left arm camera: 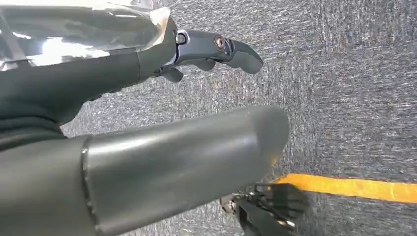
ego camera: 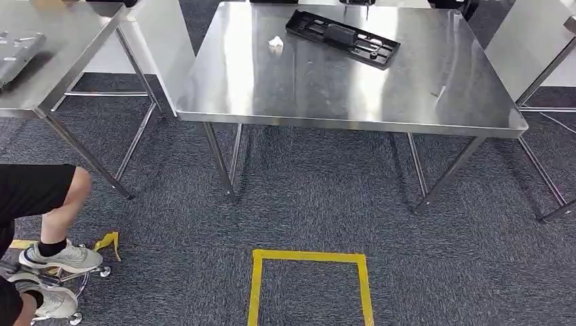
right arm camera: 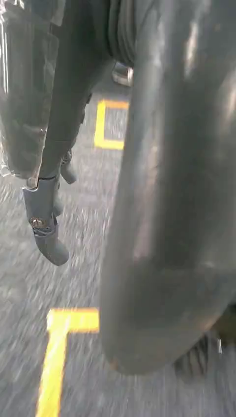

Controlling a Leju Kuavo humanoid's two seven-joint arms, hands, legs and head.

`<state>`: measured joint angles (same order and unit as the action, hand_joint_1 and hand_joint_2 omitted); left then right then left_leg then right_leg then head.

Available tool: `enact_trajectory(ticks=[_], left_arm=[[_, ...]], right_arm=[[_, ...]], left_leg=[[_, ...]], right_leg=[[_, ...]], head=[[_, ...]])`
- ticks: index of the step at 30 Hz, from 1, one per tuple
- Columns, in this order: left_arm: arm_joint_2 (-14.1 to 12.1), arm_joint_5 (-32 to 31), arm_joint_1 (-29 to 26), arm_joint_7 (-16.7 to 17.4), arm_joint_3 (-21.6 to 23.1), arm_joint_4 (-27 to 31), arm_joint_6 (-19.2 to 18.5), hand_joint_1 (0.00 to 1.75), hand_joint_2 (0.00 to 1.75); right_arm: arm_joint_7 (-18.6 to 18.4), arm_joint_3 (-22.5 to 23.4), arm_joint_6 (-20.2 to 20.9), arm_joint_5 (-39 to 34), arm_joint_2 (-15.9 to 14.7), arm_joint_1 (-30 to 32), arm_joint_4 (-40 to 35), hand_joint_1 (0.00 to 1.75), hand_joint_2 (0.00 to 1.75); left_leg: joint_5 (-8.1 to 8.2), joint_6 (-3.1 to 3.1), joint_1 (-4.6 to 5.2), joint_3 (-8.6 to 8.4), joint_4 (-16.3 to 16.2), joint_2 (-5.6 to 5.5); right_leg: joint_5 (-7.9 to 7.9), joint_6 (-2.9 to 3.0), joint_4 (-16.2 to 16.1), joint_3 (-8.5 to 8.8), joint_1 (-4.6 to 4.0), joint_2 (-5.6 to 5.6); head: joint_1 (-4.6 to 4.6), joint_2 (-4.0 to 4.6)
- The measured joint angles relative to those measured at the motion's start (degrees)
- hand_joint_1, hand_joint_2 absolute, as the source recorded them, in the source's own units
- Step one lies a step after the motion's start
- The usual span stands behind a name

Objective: Take the parts from the cabinet and place them on the table.

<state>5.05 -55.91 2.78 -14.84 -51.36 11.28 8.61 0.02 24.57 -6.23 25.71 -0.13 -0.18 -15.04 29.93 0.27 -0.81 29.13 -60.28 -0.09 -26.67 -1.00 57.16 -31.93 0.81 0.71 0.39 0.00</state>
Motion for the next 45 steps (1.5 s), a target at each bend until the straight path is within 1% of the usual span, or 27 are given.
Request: enact_trajectory(ticks=[1, 4, 5, 7, 8, 10, 11, 13, 15, 16, 17, 20, 21, 23, 25, 26, 28, 30, 31, 32, 35, 36, 38, 40, 41, 43, 45], left_arm=[[-0.1, -0.2, 0.1, 0.0, 0.1, 0.0, 0.0, 0.00, 0.00], [-0.2, -0.5, 0.1, 0.0, 0.4, 0.0, 0.0, 0.00, 0.00], [-0.2, -0.6, 0.1, 0.0, 0.5, 0.0, 0.0, 0.00, 0.00], [-0.2, -0.8, 0.2, 0.0, 0.7, 0.0, 0.0, 0.00, 0.00], [-0.2, -0.9, 0.2, 0.0, 0.7, 0.0, 0.0, 0.00, 0.00], [-0.3, -1.1, 0.2, 0.0, 0.9, 0.0, -0.2, 0.00, 0.00], [-0.3, -1.2, 0.2, 0.0, 0.9, 0.0, -0.2, 0.00, 0.00], [-0.3, -1.5, 0.2, 0.0, 1.1, 0.0, -0.6, 0.00, 0.00], [-0.3, -1.7, 0.2, 0.0, 1.4, 0.0, -0.9, 0.00, 0.00], [-0.4, -1.7, 0.2, 0.0, 1.4, 0.0, -1.0, 0.00, 0.00], [-0.4, -1.7, 0.2, 0.0, 1.4, 0.0, -1.1, 0.00, 0.00], [-0.4, -1.7, 0.1, 0.0, 1.5, 0.0, -1.1, 0.00, 0.00], [-0.6, -1.7, 0.1, 0.0, 1.5, 0.0, -1.1, 0.00, 0.00], [-0.5, -1.7, 0.0, 0.0, 1.5, 0.0, -1.2, 0.00, 0.00], [-0.5, -1.7, 0.0, 0.0, 1.7, 0.0, -1.2, 0.00, 0.00], [-0.6, -1.7, 0.0, 0.0, 1.7, 0.0, -1.2, 0.00, 0.00], [-0.6, -1.8, 0.1, 0.0, 1.9, 0.0, -1.2, 0.00, 0.00], [-0.6, -1.9, 0.1, 0.0, 2.1, 0.0, -1.2, 0.00, 0.00], [-0.6, -2.1, 0.2, 0.0, 2.2, 0.0, -1.3, 0.00, 0.00], [-0.7, -2.2, 0.3, 0.0, 2.2, 0.0, -1.4, 0.00, 0.00], [-0.8, -2.2, 0.3, 0.1, 2.3, -0.1, -1.5, 0.00, 0.00], [-0.7, -2.2, 0.3, 0.1, 2.3, -0.1, -1.6, 0.00, 0.00], [-0.7, -2.5, 0.3, 0.1, 2.3, -0.1, -1.6, 0.00, 0.00], [-0.7, -2.9, 0.3, 0.2, 2.5, -0.1, -1.9, 0.00, 0.00], [-0.6, -3.0, 0.3, 0.2, 2.7, -0.1, -2.0, 0.00, 0.00], [-0.5, -3.1, 0.4, 0.2, 3.1, -0.1, -2.1, 0.00, 0.00], [-0.3, -3.1, 0.4, 0.1, 3.2, -0.1, -2.1, 0.00, 0.00]], right_arm=[[-0.1, -0.1, -0.2, 0.5, 0.2, -0.1, 0.5, 0.00, 0.00], [0.5, -0.6, -1.0, 1.2, 0.4, -0.1, 1.4, 0.00, 0.00], [0.9, -0.7, -1.0, 1.2, 0.4, 0.0, 1.7, 0.00, 0.00], [1.3, -1.0, -1.0, 1.3, 0.4, -0.1, 2.1, 0.00, 0.00], [1.6, -1.0, -1.0, 1.2, 0.4, -0.1, 2.2, 0.00, 0.00], [2.4, -1.0, -1.0, 1.4, 0.4, -0.1, 2.3, 0.00, 0.00], [2.6, -1.1, -1.0, 1.7, 0.4, -0.1, 2.4, 0.00, 0.00], [2.8, -1.3, -1.0, 2.1, 0.4, -0.1, 2.6, 0.00, 0.00], [2.4, -1.3, -0.7, 2.2, 0.3, -0.2, 2.6, 0.00, 0.00], [2.1, -1.4, -0.6, 2.2, 0.3, -0.4, 2.7, 0.00, 0.00], [2.1, -1.4, -0.5, 2.2, 0.3, -0.4, 2.8, 0.00, 0.00], [1.9, -1.4, -0.3, 2.2, 0.3, -0.3, 3.0, 0.00, 0.00], [1.9, -1.4, -0.3, 2.2, 0.4, -0.4, 3.3, 0.00, 0.00], [1.8, -1.4, -0.3, 2.2, 0.3, -0.4, 3.3, 0.00, 0.00], [1.8, -1.4, -0.3, 2.2, 0.3, -0.4, 3.4, 0.00, 0.00], [1.8, -1.4, -0.2, 2.2, 0.3, -0.4, 3.4, 0.00, 0.00], [1.5, -1.4, -0.1, 2.2, 0.4, -0.4, 3.5, 0.00, 0.00], [1.1, -1.4, 0.2, 2.2, 0.4, -0.4, 3.6, 0.00, 0.00], [1.0, -1.4, 0.2, 2.2, 0.4, -0.4, 3.7, 0.00, 0.00], [0.8, -1.4, 0.2, 2.2, 0.5, -0.4, 3.7, 0.00, 0.00], [0.0, -1.4, 0.3, 2.4, 0.5, -0.4, 3.7, 0.00, 0.00], [-0.2, -1.4, 0.3, 2.5, 0.4, -0.4, 3.7, 0.00, 0.00], [-0.5, -1.4, 0.4, 2.5, 0.5, -0.4, 3.8, 0.00, 0.00], [-0.7, -1.4, 0.4, 2.3, 0.3, -0.4, 3.8, 0.00, 0.00], [-0.8, -1.3, 0.3, 2.2, 0.2, -0.4, 3.8, 0.00, 0.00], [-0.9, -1.3, 0.2, 2.1, 0.2, -0.4, 3.8, 0.00, 0.00], [-1.1, -1.2, 0.0, 2.1, 0.1, -0.4, 3.8, 0.00, 0.00]], left_leg=[[0.62, 0.28, 0.30, -1.13, 1.9, -0.19], [0.56, 0.53, 0.74, -0.53, 2.1, -0.14], [0.06, 1.31, 0.38, -0.18, 3.0, -0.07], [-0.94, 2.83, 0.21, 0.69, 3.1, 0.27], [-1.44, 3.16, 0.25, 1.36, 3.1, 0.35], [-2.57, 3.18, 0.30, 2.83, 3.1, 0.56], [-3.14, 3.07, 0.29, 3.60, 3.1, 0.62], [-4.24, 2.71, 0.21, 4.86, 3.0, 0.70], [-5.15, 2.11, 0.10, 5.79, 2.8, 0.68], [-5.51, 1.67, 0.36, 6.14, 2.7, 0.70], [-6.06, 1.30, 0.40, 6.29, 2.7, 0.76], [-7.39, 0.39, 0.34, 6.42, 3.0, 0.87], [-6.35, 0.06, -0.01, 6.97, 2.5, 0.71], [0.34, -0.16, -0.06, 8.52, -2.7, 0.56], [5.66, -0.53, -0.06, 10.50, -11.2, 0.48], [6.20, -0.65, -0.08, 10.74, -14.3, 0.47], [2.78, -0.78, -0.23, 8.06, -13.0, 0.48], [-0.73, -0.70, -0.52, 1.51, -4.1, 0.49], [0.63, -0.60, -0.48, -1.37, 0.4, 0.26], [1.02, -0.27, -0.23, -1.85, 1.8, 0.01], [1.22, 0.31, 0.19, -1.16, 2.7, 0.05], [0.41, 1.49, -0.42, -0.49, 3.1, 0.44], [-0.51, 2.58, -0.28, 0.61, 3.2, 0.53], [-1.60, 2.79, -0.07, 1.93, 3.2, 0.71], [-2.19, 2.76, -0.04, 2.70, 3.1, 0.81], [-3.45, 2.51, -0.06, 4.22, 3.1, 0.98], [-4.59, 2.09, -0.17, 5.52, 3.1, 0.97]], right_leg=[[0.23, -0.37, 0.5, -0.66, -0.43, 0.02], [1.32, -1.98, 0.4, -1.20, -0.20, -0.01], [1.43, -2.38, 0.6, -1.57, -0.63, -0.05], [-2.46, -1.92, 4.0, -3.20, -0.31, -0.34], [-5.29, -1.61, 8.1, -4.49, -0.17, -0.42], [-9.07, -1.83, 16.3, -6.66, -0.07, -0.44], [-9.11, -2.43, 18.3, -6.60, 0.03, -0.44], [-5.90, -4.12, 14.0, -2.61, 0.40, -0.42], [-3.42, -4.81, 3.3, 4.70, 0.75, -0.42], [-4.75, -4.25, -1.4, 7.49, 0.61, -0.50], [-5.16, -3.49, -3.2, 8.41, -0.08, -0.74], [-4.54, -2.35, -2.6, 6.79, -0.22, -0.69], [-3.84, -1.21, -2.7, 6.33, 0.88, -0.55], [-2.85, 0.44, -2.7, 5.15, 0.48, -0.40], [-1.83, 0.91, -2.6, 3.88, 0.18, -0.23], [-1.28, 0.88, -2.5, 3.51, 0.05, -0.21], [-0.44, 0.42, -1.8, 1.86, 0.06, -0.22], [-0.16, 0.21, -0.6, 0.35, 0.21, -0.24], [-0.13, 0.07, 0.1, -0.46, -0.04, -0.22], [0.19, -0.36, 0.6, -0.89, -0.25, -0.19], [1.38, -2.09, 0.7, -1.76, -0.17, -0.17], [0.92, -2.39, 1.3, -2.38, -0.20, -0.16], [-3.72, -1.52, 5.5, -4.10, -0.16, -0.42], [-8.35, -1.08, 13.4, -6.16, -0.08, -0.44], [-9.59, -1.28, 16.8, -6.81, -0.08, -0.44], [-7.77, -2.67, 17.5, -4.97, 0.00, -0.44], [-4.25, -3.87, 9.6, 1.10, 0.24, -0.43]], head=[[-0.07, 0.00], [-0.02, 0.00], [-0.09, -0.02], [-0.35, 0.00], [-0.59, 0.00], [-0.59, 0.00], [-0.55, 0.00], [-0.59, -0.02], [-0.61, 0.00], [-0.70, 0.00], [-0.52, 0.00], [-0.48, 0.00], [-0.53, 0.00], [-0.05, 0.00], [-0.02, 0.00], [-0.04, 0.00], [0.00, 0.00], [0.02, 0.00], [0.02, 0.00], [-0.07, -0.02], [0.11, 0.00], [0.02, 0.00], [-0.35, 0.00], [-0.46, 0.00], [-0.50, 0.00], [-0.52, -0.02], [-0.52, 0.00]])
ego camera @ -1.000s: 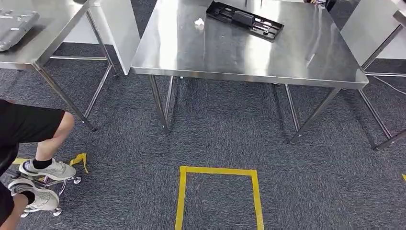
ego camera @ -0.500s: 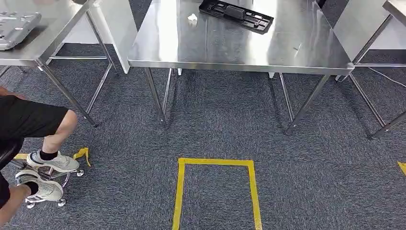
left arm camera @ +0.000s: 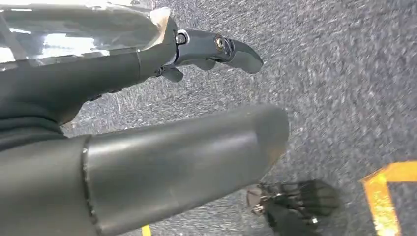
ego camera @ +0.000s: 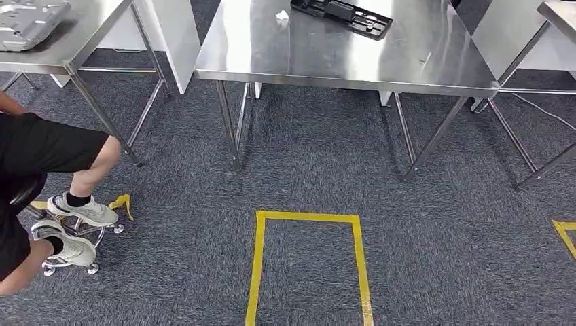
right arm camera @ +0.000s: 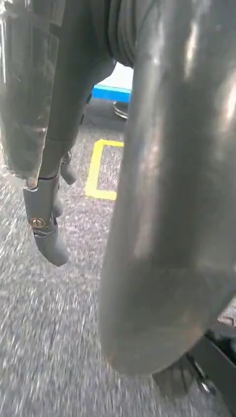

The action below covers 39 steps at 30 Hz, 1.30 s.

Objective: Take the parts from the cabinet and place them on the table.

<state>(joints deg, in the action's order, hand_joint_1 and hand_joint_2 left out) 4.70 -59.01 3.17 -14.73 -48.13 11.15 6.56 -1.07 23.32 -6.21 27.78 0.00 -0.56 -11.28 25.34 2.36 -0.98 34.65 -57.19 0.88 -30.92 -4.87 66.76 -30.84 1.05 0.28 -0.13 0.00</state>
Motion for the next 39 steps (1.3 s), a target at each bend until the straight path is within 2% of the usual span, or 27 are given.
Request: enact_trajectory(ticks=[1, 3, 4, 6, 7, 8, 10, 12, 13, 15, 17, 18, 19, 22, 23, 25, 27, 28, 29, 31, 32, 33, 34, 35, 37, 38, 39], left_arm=[[0.0, 0.0, 0.0, -0.1, 0.1, 0.0, 0.1, 0.00, 0.00], [0.0, 0.0, 0.1, -0.2, 0.1, 0.0, 0.2, 0.00, 0.00], [0.1, 0.0, 0.1, -0.2, 0.1, 0.0, 0.2, 0.00, 0.00], [0.1, 0.1, 0.1, -0.2, 0.1, 0.0, 0.2, 0.00, 0.00], [0.1, 0.2, -0.1, -0.2, 0.1, -0.1, 0.2, 0.00, 0.00], [0.1, 0.2, -0.2, -0.3, 0.1, -0.1, 0.3, 0.00, 0.00], [0.2, 0.3, -0.3, -0.3, 0.1, -0.2, 0.3, 0.00, 0.00], [0.2, 0.3, -0.3, -0.3, 0.1, -0.2, 0.5, 0.00, 0.00], [0.2, 0.3, -0.3, -0.3, 0.1, -0.2, 0.7, 0.00, 0.00], [0.1, 0.3, -0.4, -0.3, 0.1, -0.2, 1.0, 0.00, 0.00], [0.1, 0.3, -0.3, -0.5, 0.1, -0.2, 1.1, 0.00, 0.00], [0.1, 0.3, -0.2, -0.5, 0.1, -0.2, 1.2, 0.00, 0.00], [0.0, 0.3, -0.2, -0.6, 0.1, -0.2, 1.2, 0.00, 0.00], [0.1, 0.3, -0.2, -1.0, 0.1, -0.2, 1.5, 0.00, 0.00], [0.3, 0.3, -0.2, -1.0, 0.1, -0.3, 1.5, 0.00, 0.00], [0.2, 0.3, -0.2, -0.9, 0.1, -0.3, 1.6, 0.00, 0.00], [0.2, 0.4, -0.3, -0.9, 0.0, -0.3, 1.8, 0.00, 0.00], [0.2, 0.5, -0.3, -0.9, 0.0, -0.3, 1.8, 0.00, 0.00], [0.2, 0.5, -0.3, -0.8, 0.0, -0.3, 1.8, 0.00, 0.00], [0.3, 0.5, -0.3, -0.8, 0.0, -0.3, 1.9, 0.00, 0.00], [0.3, 0.5, -0.3, -0.8, 0.0, -0.3, 1.9, 0.00, 0.00], [0.3, 0.6, -0.3, -0.8, 0.0, -0.3, 1.9, 0.00, 0.00], [0.3, 0.6, -0.3, -0.8, 0.0, -0.3, 1.9, 0.00, 0.00], [0.3, 0.6, -0.2, -0.8, 0.0, -0.4, 1.9, 0.00, 0.00], [0.3, 0.6, -0.1, -0.8, 0.0, -0.4, 1.9, 0.00, 0.00], [0.3, 0.6, -0.1, -0.8, 0.0, -0.4, 1.9, 0.00, 0.00], [0.2, 0.7, -0.1, -0.8, 0.0, -0.4, 1.9, 0.00, 0.00]], right_arm=[[-0.1, 0.0, 0.0, 0.1, 0.0, -0.1, 0.0, 0.00, 0.00], [-0.2, 0.0, 0.0, 0.2, 0.0, -0.3, 0.0, 0.00, 0.00], [-0.3, 0.0, -0.1, 0.4, 0.0, -0.3, 0.0, 0.00, 0.00], [-0.4, 0.0, -0.1, 0.7, 0.0, -0.3, 0.0, 0.00, 0.00], [-0.5, 0.0, -0.1, 0.9, 0.0, -0.2, 0.0, 0.00, 0.00], [-0.5, 0.0, 0.0, 1.0, 0.0, -0.2, 0.0, 0.00, 0.00], [-0.5, 0.0, 0.0, 1.5, -0.1, -0.3, 0.0, 0.00, 0.00], [-0.4, 0.0, 0.0, 1.8, -0.1, -0.3, 0.0, 0.00, 0.00], [-0.3, 0.0, 0.0, 2.1, -0.1, -0.3, 0.0, 0.00, 0.00], [-0.2, 0.0, 0.0, 2.3, -0.1, -0.3, 0.0, 0.00, 0.00], [0.0, 0.0, 0.0, 2.5, 0.0, -0.3, 0.0, 0.00, 0.00], [0.0, 0.0, -0.2, 2.6, 0.0, -0.3, 0.0, 0.00, 0.00], [0.1, 0.0, -0.3, 2.6, 0.0, -0.3, 0.0, 0.00, 0.00], [0.3, 0.0, -0.7, 2.7, 0.0, -0.6, 0.0, 0.00, 0.00], [0.4, 0.0, -0.8, 2.8, -0.2, -0.5, 0.0, 0.00, 0.00], [0.5, 0.0, -0.8, 2.9, 0.0, -0.4, 0.0, 0.00, 0.00], [0.6, 0.0, -0.8, 3.2, -0.1, -0.3, 0.0, 0.00, 0.00], [0.6, 0.0, -0.8, 3.2, -0.1, -0.3, 0.0, 0.00, 0.00], [0.6, 0.0, -0.8, 3.3, -0.1, -0.3, 0.0, 0.00, 0.00], [0.6, 0.0, -0.8, 3.3, -0.2, -0.2, 0.0, 0.00, 0.00], [0.6, 0.0, -0.8, 3.3, -0.2, -0.3, 0.0, 0.00, 0.00], [0.7, 0.0, -0.8, 3.3, -0.2, -0.4, 0.0, 0.00, 0.00], [0.7, 0.0, -0.8, 3.3, -0.3, -0.6, 0.0, 0.00, 0.00], [0.7, 0.0, -0.8, 3.3, -0.3, -0.5, 0.0, 0.00, 0.00], [0.7, 0.0, -0.8, 3.3, -0.3, -0.3, 0.0, 0.00, 0.00], [0.7, 0.0, -0.8, 3.3, -0.3, -0.3, 0.0, 0.00, 0.00], [0.7, 0.0, -0.8, 3.3, -0.2, -0.3, 0.0, 0.00, 0.00]], left_leg=[[-0.56, -0.30, -0.01, 0.12, -0.1, -0.04], [-1.02, -0.78, 0.41, 0.64, -0.3, -0.07], [-1.97, -1.14, 0.45, 0.61, -0.1, -0.03], [-2.93, -1.70, 0.36, 0.72, 0.1, -0.02], [-3.17, -2.04, 0.34, 0.91, 0.1, -0.11], [-1.91, -2.28, 0.00, 1.26, -0.5, -0.33], [4.90, -2.42, -0.03, 2.89, -5.9, -0.46], [10.20, -2.70, -0.07, 5.02, -14.8, -0.51], [10.36, -2.72, -0.06, 5.19, -17.4, -0.52], [6.75, -2.52, -0.07, 2.58, -15.9, -0.52], [3.79, -2.03, -0.06, -4.33, -6.6, -0.59], [5.08, -1.74, 0.02, -7.45, -2.1, -0.81], [5.59, -1.57, 0.19, -8.31, -0.1, -0.87], [5.68, -0.34, 0.73, -6.99, 0.6, -0.84], [4.71, 0.34, 0.11, -6.78, 1.4, -0.58], [3.79, 1.20, 0.30, -5.97, 1.5, -0.13], [3.08, 1.17, 0.43, -4.95, 1.4, 0.45], [2.80, 1.09, 0.45, -4.53, 1.4, 0.84], [2.59, 0.99, 0.44, -4.27, 1.3, 1.24], [2.33, 0.70, 0.33, -4.05, 1.2, 2.13], [2.27, 0.60, 0.27, -4.05, 1.1, 2.64], [2.22, 0.34, 0.44, -4.52, 0.9, 3.07], [2.20, -0.06, 0.85, -4.43, 0.8, 3.51], [2.11, -0.43, 0.88, -4.44, 0.8, 3.83], [1.90, -0.99, 0.77, -4.60, 1.0, 4.50], [1.90, -1.42, 0.74, -4.55, 0.9, 4.86], [3.13, -1.89, 0.38, -3.99, -0.1, 2.71]], right_leg=[[0.22, 0.04, -5.6, 3.85, 0.10, 0.00], [-1.15, 0.68, -12.4, 8.61, -0.20, -0.08], [-1.32, 1.50, -12.8, 8.42, -0.57, -0.39], [-0.97, 1.81, -12.3, 7.12, -0.78, -0.40], [-0.57, 2.49, -12.4, 6.86, -0.45, -0.37], [-0.04, 3.30, -12.4, 6.48, 0.42, -0.21], [1.01, 4.92, -12.4, 5.24, 0.04, 0.03], [2.26, 5.30, -12.3, 3.61, -0.39, 0.19], [2.79, 5.30, -12.2, 2.85, -0.56, 0.23], [3.73, 5.05, -11.6, 1.60, -0.68, 0.23], [4.15, 4.47, -10.5, 0.06, -0.67, 0.12], [4.22, 4.30, -10.0, -0.52, -0.76, 0.14], [4.41, 4.01, -9.5, -1.02, -1.09, 0.14], [5.56, 2.67, -9.8, -1.79, -1.03, 0.27], [5.56, 2.38, -9.3, -2.53, -1.28, 0.25], [1.86, 2.81, -4.5, -4.68, -0.86, -0.06], [-2.75, 2.84, 5.1, -8.26, -0.66, -0.12], [-3.92, 2.51, 8.3, -9.08, -0.57, -0.12], [-3.88, 1.99, 8.2, -8.44, -0.40, -0.10], [-1.32, 0.63, 0.0, -2.87, 0.06, 0.15], [0.43, 0.11, -6.0, 0.84, 0.20, 0.79], [1.35, -0.01, -11.1, 3.92, 0.23, 3.02], [1.49, 0.80, -11.6, 3.69, -0.34, 3.51], [1.62, 1.51, -11.5, 3.36, -0.47, 2.58], [1.79, 2.15, -11.3, 2.88, -0.58, 1.92], [2.27, 2.85, -11.7, 2.82, -0.20, 1.47], [2.66, 3.39, -11.8, 3.04, 0.48, 0.98]], head=[[-0.06, -0.02], [-0.28, 0.00], [0.13, -0.02], [0.22, -0.02], [0.22, 0.00], [0.29, 0.00], [0.63, 0.00], [0.59, 0.00], [0.59, 0.00], [0.61, 0.00], [0.66, 0.00], [0.68, -0.02], [0.48, 0.00], [0.54, 0.00], [0.65, 0.00], [0.06, 0.00], [-0.09, 0.00], [-0.13, -0.02], [-0.13, 0.00], [-0.15, 0.00], [-0.13, -0.02], [-0.22, 0.00], [-0.17, 0.00], [0.13, 0.00], [0.20, -0.02], [0.07, 0.00], [0.24, 0.00]])
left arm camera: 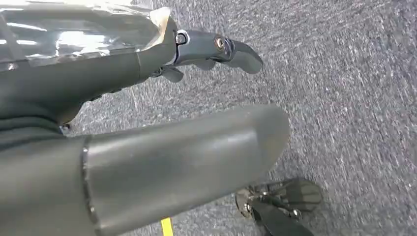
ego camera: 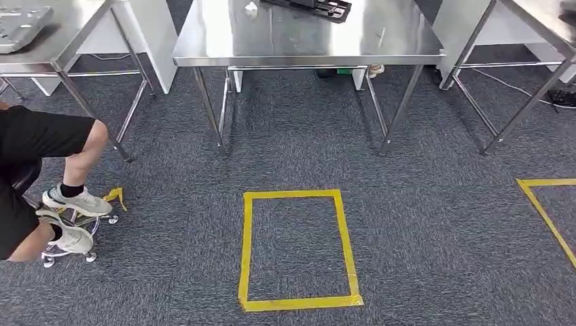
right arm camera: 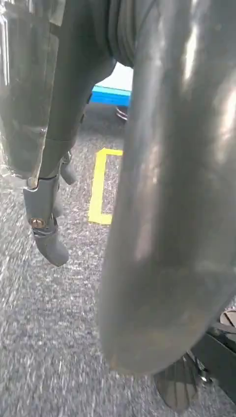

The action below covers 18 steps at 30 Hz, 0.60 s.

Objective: Take the parts from the cabinet and place them on the table.

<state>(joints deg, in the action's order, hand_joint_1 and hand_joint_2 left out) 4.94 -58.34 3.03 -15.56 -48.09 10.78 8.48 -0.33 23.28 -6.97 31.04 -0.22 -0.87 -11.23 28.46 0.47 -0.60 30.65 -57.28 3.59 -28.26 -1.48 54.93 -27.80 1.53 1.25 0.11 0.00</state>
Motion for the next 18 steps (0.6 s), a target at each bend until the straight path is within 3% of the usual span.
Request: enact_trajectory(ticks=[1, 2, 3, 4, 5, 7, 8, 9, 10, 11, 14, 15, 16, 17, 18], left_arm=[[0.1, 0.0, 0.0, 0.0, 0.0, 0.0, 0.0, 0.00, 0.00], [0.1, 0.1, -0.1, 0.0, 0.0, 0.0, 0.0, 0.00, 0.00], [0.1, 0.1, -0.2, 0.0, 0.0, 0.0, 0.0, 0.00, 0.00], [0.0, 0.1, -0.3, 0.0, 0.0, 0.0, 0.0, 0.00, 0.00], [0.0, 0.1, -0.3, 0.0, 0.0, 0.0, 0.0, 0.00, 0.00], [0.0, 0.1, -0.3, 0.0, 0.0, 0.0, 0.0, 0.00, 0.00], [0.0, 0.1, -0.3, 0.0, 0.0, 0.0, 0.0, 0.00, 0.00], [0.0, 0.1, -0.3, 0.0, 0.0, 0.0, 0.0, 0.00, 0.00], [-0.1, 0.1, -0.3, 0.0, 0.0, -0.1, 0.0, 0.00, 0.00], [-0.1, 0.1, -0.3, 0.0, 0.0, -0.1, 0.0, 0.00, 0.00], [0.0, 0.1, -0.1, 0.1, 0.0, -0.2, 0.0, 0.00, 0.00], [0.2, 0.1, 0.0, 0.1, 0.0, -0.2, 0.0, 0.00, 0.00], [0.0, 0.1, -0.1, 0.1, 0.0, -0.2, 0.0, 0.00, 0.00], [0.0, 0.2, -0.2, 0.1, 0.0, -0.2, 0.1, 0.00, 0.00], [0.0, 0.2, -0.3, 0.1, 0.0, -0.2, 0.1, 0.00, 0.00]], right_arm=[[0.0, 0.0, 0.0, 0.0, 0.0, 0.0, 0.0, 0.00, 0.00], [0.0, 0.0, 0.0, 0.0, 0.0, -0.1, 0.0, 0.00, 0.00], [0.0, 0.0, 0.0, 0.0, 0.0, 0.0, 0.0, 0.00, 0.00], [0.0, 0.0, 0.0, 0.0, 0.0, 0.0, 0.0, 0.00, 0.00], [0.0, 0.0, 0.0, 0.0, 0.0, 0.0, 0.0, 0.00, 0.00], [0.0, 0.0, 0.0, 0.0, 0.0, 0.1, 0.0, 0.00, 0.00], [0.0, 0.0, 0.0, 0.0, 0.0, 0.0, 0.0, 0.00, 0.00], [0.0, 0.0, 0.0, 0.0, 0.2, -0.1, 0.0, 0.00, 0.00], [0.0, 0.0, 0.0, 0.0, 0.2, -0.2, 0.0, 0.00, 0.00], [0.0, 0.0, 0.0, 0.0, 0.2, -0.4, 0.0, 0.00, 0.00], [0.0, 0.0, 0.0, 0.0, 0.2, 0.1, 0.0, 0.00, 0.00], [0.0, 0.0, 0.0, 0.0, 0.1, 0.2, 0.0, 0.00, 0.00], [0.0, 0.0, 0.0, 0.0, 0.2, 0.2, 0.0, 0.00, 0.00], [0.0, 0.0, 0.0, 0.0, 0.2, 0.0, 0.0, 0.00, 0.00], [0.0, 0.0, 0.0, 0.0, 0.1, -0.1, 0.0, 0.00, 0.00]], left_leg=[[2.39, -0.08, -0.08, 1.10, -2.6, -2.02], [5.31, -0.19, -0.11, 3.01, -7.2, -3.02], [7.98, -0.32, -0.11, 5.45, -12.9, -3.37], [9.12, -0.34, -0.11, 7.00, -16.6, -3.50], [9.03, -0.33, -0.11, 7.29, -17.5, -3.50], [6.16, -0.28, -0.22, 5.36, -14.1, -3.53], [3.45, -0.29, -0.46, 2.89, -9.3, -3.89], [0.87, -0.31, -0.89, -0.01, -3.4, -5.64], [1.74, -0.27, -1.06, -0.95, -1.5, -8.01], [1.59, -0.05, -1.00, -0.67, -1.2, -7.79], [1.01, 1.17, -0.50, -0.40, -1.1, -5.95], [0.55, 1.82, -0.87, -0.32, -0.7, -4.98], [0.35, 2.39, -0.70, -0.26, -0.5, -4.48], [0.24, 2.54, -0.56, 0.02, -0.4, -3.48], [0.17, 2.63, -0.41, 0.24, -0.5, -2.61]], right_leg=[[0.34, 0.70, 0.0, -0.25, -0.01, -0.31], [0.56, 0.99, 0.1, -0.59, -0.09, -0.71], [0.79, 1.22, 0.2, -1.00, -0.25, -1.32], [0.86, 1.21, 0.3, -1.30, -0.37, -1.89], [0.90, 1.16, 0.5, -1.43, -0.40, -2.33], [0.90, 1.11, 1.0, -1.66, -0.38, -3.53], [0.86, 1.07, 1.4, -1.83, -0.28, -4.29], [0.72, 0.86, 2.0, -2.12, -0.27, -5.17], [0.65, 0.48, 2.4, -2.61, -0.54, -5.67], [0.59, 0.01, 3.0, -3.24, -0.89, -6.37], [1.48, -1.50, 2.4, -4.53, -0.57, -8.10], [1.23, -1.52, 3.0, -4.65, -0.48, -7.43], [-0.52, -1.25, 5.3, -6.00, -0.75, -4.32], [-3.09, -1.00, 10.2, -8.41, -0.78, -2.74], [-5.24, -0.88, 15.3, -10.73, -0.74, -2.18]], head=[[0.28, 0.00], [0.37, 0.00], [0.39, 0.00], [0.37, -0.02], [0.37, 0.00], [0.39, 0.00], [0.41, 0.00], [0.41, -0.02], [0.35, 0.00], [0.31, 0.00], [0.35, -0.02], [0.37, 0.00], [-0.02, 0.00], [-0.42, 0.00], [-0.42, -0.02]])
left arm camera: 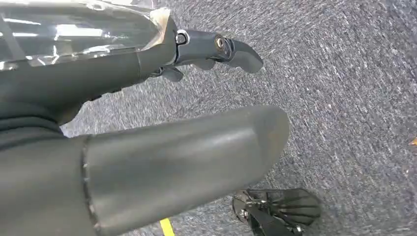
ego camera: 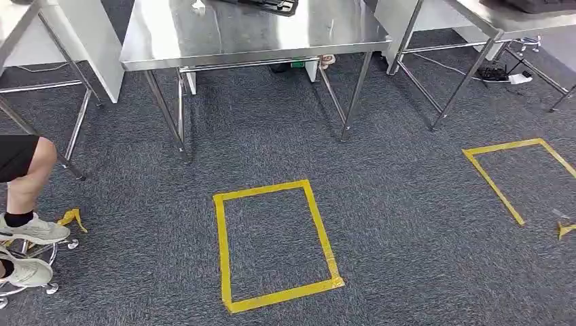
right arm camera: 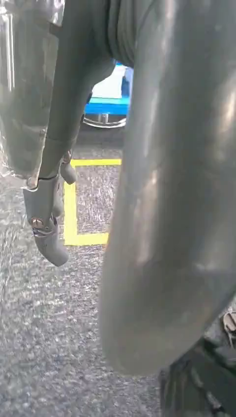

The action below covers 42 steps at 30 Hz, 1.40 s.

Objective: Take the parts from the cabinet and place them on the table.

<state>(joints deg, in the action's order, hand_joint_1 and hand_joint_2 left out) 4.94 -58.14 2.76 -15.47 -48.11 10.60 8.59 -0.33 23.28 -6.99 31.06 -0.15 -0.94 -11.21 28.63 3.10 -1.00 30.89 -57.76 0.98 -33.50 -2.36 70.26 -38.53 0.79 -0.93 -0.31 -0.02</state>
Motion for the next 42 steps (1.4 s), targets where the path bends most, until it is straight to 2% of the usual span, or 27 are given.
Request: enact_trajectory(ticks=[2, 3, 5, 7, 8, 12, 13, 14, 15, 17, 18, 20, 22, 23, 24, 27, 28, 30, 31, 33, 34, 35, 36, 37, 38, 39, 42], left_arm=[[0.0, 0.0, 0.0, 0.0, 0.0, 0.0, 0.0, 0.00, 0.00], [0.0, 0.0, 0.0, 0.0, 0.0, 0.0, 0.0, 0.00, 0.00], [0.1, 0.0, 0.0, 0.0, 0.0, 0.0, 0.0, 0.00, 0.00], [0.1, 0.0, 0.1, 0.0, 0.0, 0.0, 0.0, 0.00, 0.00], [0.1, -0.1, 0.1, 0.0, 0.0, 0.0, 0.0, 0.00, 0.00], [0.2, -0.1, 0.4, 0.0, 0.0, 0.0, 0.0, 0.00, 0.00], [0.2, -0.2, 0.4, 0.0, 0.0, 0.0, 0.0, 0.00, 0.00], [0.0, -0.3, 0.4, 0.0, 0.0, 0.0, 0.0, 0.00, 0.00], [0.1, -0.6, 0.3, 0.0, 0.0, 0.0, -0.1, 0.00, 0.00], [0.0, -0.7, 0.0, 0.0, 0.0, 0.0, -0.2, 0.00, 0.00], [0.0, -0.9, -0.1, 0.0, 0.0, 0.0, -0.2, 0.00, 0.00], [-0.2, -0.9, -0.2, 0.0, 0.0, 0.0, -0.2, 0.00, 0.00], [-0.5, -0.8, -0.2, 0.1, 0.0, 0.0, -0.2, 0.00, 0.00], [-0.5, -0.8, -0.4, 0.1, 0.0, -0.1, -0.2, 0.00, 0.00], [-0.6, -0.7, -0.5, 0.1, 0.0, -0.1, -0.2, 0.00, 0.00], [-0.8, -0.5, -0.5, -0.8, 0.0, -0.1, -0.2, 0.00, 0.00], [-0.7, -0.5, -0.6, -1.2, 0.0, -0.1, -0.2, 0.00, 0.00], [-0.9, -0.5, -0.7, -1.5, 0.0, -0.1, -0.2, 0.00, 0.00], [-1.0, -0.5, -0.9, -1.5, 0.0, -0.1, -0.2, 0.00, 0.00], [-1.0, -0.5, -1.0, -1.5, 0.0, -0.1, -0.3, 0.00, 0.00], [-1.0, -0.5, -1.1, -1.5, 0.0, -0.1, -0.3, 0.00, 0.00], [-1.0, -0.5, -1.0, -1.5, 0.0, -0.1, -0.3, 0.00, 0.00], [-1.0, -0.5, -1.0, -1.5, 0.0, -0.1, -0.3, 0.00, 0.00], [-1.0, -0.5, -1.0, -1.5, 0.0, -0.1, -0.3, 0.00, 0.00], [-1.0, -0.5, -1.0, -1.5, 0.0, -0.1, -0.3, 0.00, 0.00], [-1.0, -0.5, -1.0, -1.5, 0.0, -0.1, -0.3, 0.00, 0.00], [-1.1, -0.5, -1.0, -1.5, 0.0, -0.1, -0.3, 0.00, 0.00]], right_arm=[[0.0, 0.0, 0.0, 0.0, 0.1, 0.0, 0.0, 0.00, 0.00], [0.0, 0.0, 0.0, 0.0, 0.1, 0.2, 0.0, 0.00, 0.00], [0.0, 0.0, -0.1, -0.1, 0.1, 0.4, 0.0, 0.00, 0.00], [0.0, 0.0, -0.2, -0.2, 0.1, 0.3, 0.0, 0.00, 0.00], [0.0, 0.0, -0.2, -0.2, 0.1, 0.1, 0.0, 0.00, 0.00], [0.0, 0.1, -0.2, -0.4, 0.2, 0.4, 0.0, 0.00, 0.00], [0.0, 0.1, -0.2, -0.4, 0.2, 0.4, 0.0, 0.00, 0.00], [0.0, 0.1, -0.2, -0.5, 0.4, 0.4, 0.0, 0.00, 0.00], [-0.2, 0.1, -0.2, -0.5, 0.4, 0.4, 0.0, 0.00, 0.00], [-0.2, 0.1, -0.6, -0.5, 0.7, 0.4, 0.0, 0.00, 0.00], [-0.3, 0.1, -0.8, -0.5, 0.8, 0.5, 0.0, 0.00, 0.00], [-0.3, 0.1, -0.9, 0.0, 1.1, 1.0, 0.0, 0.00, 0.00], [-0.3, 0.1, -0.6, 0.6, 1.3, 1.1, 0.0, 0.00, 0.00], [-0.3, 0.1, -0.2, 0.9, 1.3, 1.1, 0.0, 0.00, 0.00], [-0.3, 0.1, 0.0, 1.3, 1.3, 1.0, 0.0, 0.00, 0.00], [0.6, 0.0, 0.1, 2.0, 1.1, 1.4, 0.0, 0.00, 0.00], [1.1, 0.0, 0.1, 2.2, 0.9, 1.5, 0.2, 0.00, 0.00], [1.4, 0.0, 0.1, 2.4, 0.7, 1.6, 0.2, 0.00, 0.00], [1.5, 0.0, 0.1, 2.4, 0.6, 1.4, 0.2, 0.00, 0.00], [1.6, 0.0, 0.1, 2.4, 0.5, 1.3, 0.2, 0.00, 0.00], [1.6, 0.0, 0.1, 2.4, 0.4, 1.3, 0.2, 0.00, 0.00], [1.6, 0.0, 0.1, 2.4, 0.4, 1.4, 0.2, 0.00, 0.00], [1.6, 0.0, 0.1, 2.4, 0.3, 1.6, 0.2, 0.00, 0.00], [1.6, 0.0, 0.1, 2.4, 0.2, 1.7, 0.2, 0.00, 0.00], [1.6, 0.0, 0.1, 2.4, 0.2, 1.6, 0.2, 0.00, 0.00], [1.6, 0.0, 0.1, 2.4, 0.2, 1.4, 0.2, 0.00, 0.00], [1.7, 0.0, 0.0, 2.4, 0.0, 1.4, 0.2, 0.00, 0.00]], left_leg=[[-0.06, 0.05, 0.09, 0.23, 0.0, 1.34], [-0.07, 0.04, 0.08, 0.28, 0.0, 2.02], [-0.09, -0.04, 0.01, 0.17, 0.0, 3.14], [-0.11, -0.37, 0.07, -0.11, 0.0, 4.20], [0.04, -0.75, 0.57, -0.18, -0.2, 4.58], [-0.08, -2.00, 0.49, -0.90, 0.3, 6.26], [0.33, -2.57, 0.20, -0.72, 0.1, 5.62], [1.67, -2.84, 0.05, -0.27, -1.3, 2.52], [4.42, -2.80, 0.01, 1.24, -4.8, 0.29], [8.92, -2.95, 0.02, 5.38, -14.0, -0.90], [9.58, -3.06, 0.01, 6.74, -17.0, -0.98], [6.96, -3.02, -0.09, 6.01, -15.2, -1.00], [1.63, -3.13, -0.61, 1.79, -6.2, -2.01], [0.38, -3.13, -1.03, 0.08, -2.2, -4.31], [1.33, -3.21, -1.04, -0.26, -1.2, -6.16], [1.11, -2.03, -0.23, 0.18, -1.7, -4.15], [0.72, -1.41, -0.52, 0.12, -1.2, -3.46], [0.45, -0.47, -0.50, 0.08, -0.9, -2.04], [0.46, -0.41, -0.39, 0.16, -0.9, -1.07], [0.48, -0.38, -0.15, 0.37, -0.9, 0.69], [0.48, -0.38, -0.14, 0.37, -0.9, 1.38], [0.49, -0.39, -0.14, 0.39, -0.9, 2.04], [0.52, -0.44, -0.17, 0.33, -0.9, 2.66], [0.56, -0.50, -0.20, 0.22, -0.9, 3.26], [0.63, -0.69, -0.10, 0.01, -0.9, 3.82], [0.81, -0.98, 0.37, -0.25, -0.9, 4.27], [1.06, -2.01, 0.36, -1.04, -0.6, 5.81]], right_leg=[[-1.73, -0.36, 5.8, -2.25, 0.12, 0.26], [-1.31, -0.72, 5.2, -1.66, 0.17, 0.33], [1.40, -1.75, -2.1, 2.78, 0.28, 0.89], [4.17, -2.18, -12.2, 8.67, 0.27, 3.83], [4.32, -1.53, -13.6, 9.05, -0.15, 5.60], [4.88, -0.08, -13.5, 8.43, -0.66, 3.33], [5.45, 0.74, -14.0, 8.93, 0.48, 2.65], [5.58, 0.97, -14.0, 8.94, 0.56, 2.13], [5.89, 1.68, -13.9, 8.75, 0.57, 1.72], [5.99, 1.88, -13.9, 8.39, 0.37, 0.34], [6.02, 1.91, -13.9, 8.38, 0.27, -0.33], [6.02, 1.88, -13.8, 8.53, 0.26, -1.77], [5.93, 1.75, -13.3, 8.54, 0.41, -3.36], [5.68, 1.34, -12.8, 8.14, 0.43, -4.10], [5.43, 0.92, -12.0, 7.48, -0.21, -4.65], [6.10, -0.27, -12.6, 6.18, 0.39, -6.41], [6.13, -0.73, -12.5, 6.05, 0.05, -6.82], [3.99, -0.52, -8.8, 4.37, 0.11, -1.23], [1.68, -0.39, -4.1, 2.02, 0.09, -0.23], [-1.58, -0.49, 4.9, -2.23, 0.26, 0.24], [-1.71, -0.87, 6.3, -2.77, 0.33, 0.30], [-0.98, -1.36, 4.8, -1.86, 0.36, 0.40], [0.79, -1.98, 0.3, 0.69, 0.40, 0.72], [2.79, -2.45, -5.8, 4.02, 0.40, 1.56], [4.20, -2.57, -11.2, 7.10, 0.34, 3.57], [4.66, -1.72, -12.3, 7.46, 0.04, 6.02], [5.04, -0.32, -12.3, 7.13, -0.56, 4.38]], head=[[0.00, 0.02], [-0.02, 0.02], [-0.07, 0.02], [-0.09, 0.02], [-0.15, 0.02], [0.26, 0.02], [0.26, 0.02], [0.55, 0.02], [0.70, 0.00], [0.81, 0.02], [0.83, 0.02], [0.85, 0.02], [0.83, 0.02], [0.83, 0.02], [0.81, 0.00], [0.76, 0.02], [0.74, 0.02], [0.44, 0.02], [0.09, 0.02], [0.09, 0.02], [0.07, 0.02], [0.07, 0.02], [-0.04, 0.00], [-0.02, 0.02], [-0.09, 0.02], [-0.06, 0.00], [0.15, 0.02]])
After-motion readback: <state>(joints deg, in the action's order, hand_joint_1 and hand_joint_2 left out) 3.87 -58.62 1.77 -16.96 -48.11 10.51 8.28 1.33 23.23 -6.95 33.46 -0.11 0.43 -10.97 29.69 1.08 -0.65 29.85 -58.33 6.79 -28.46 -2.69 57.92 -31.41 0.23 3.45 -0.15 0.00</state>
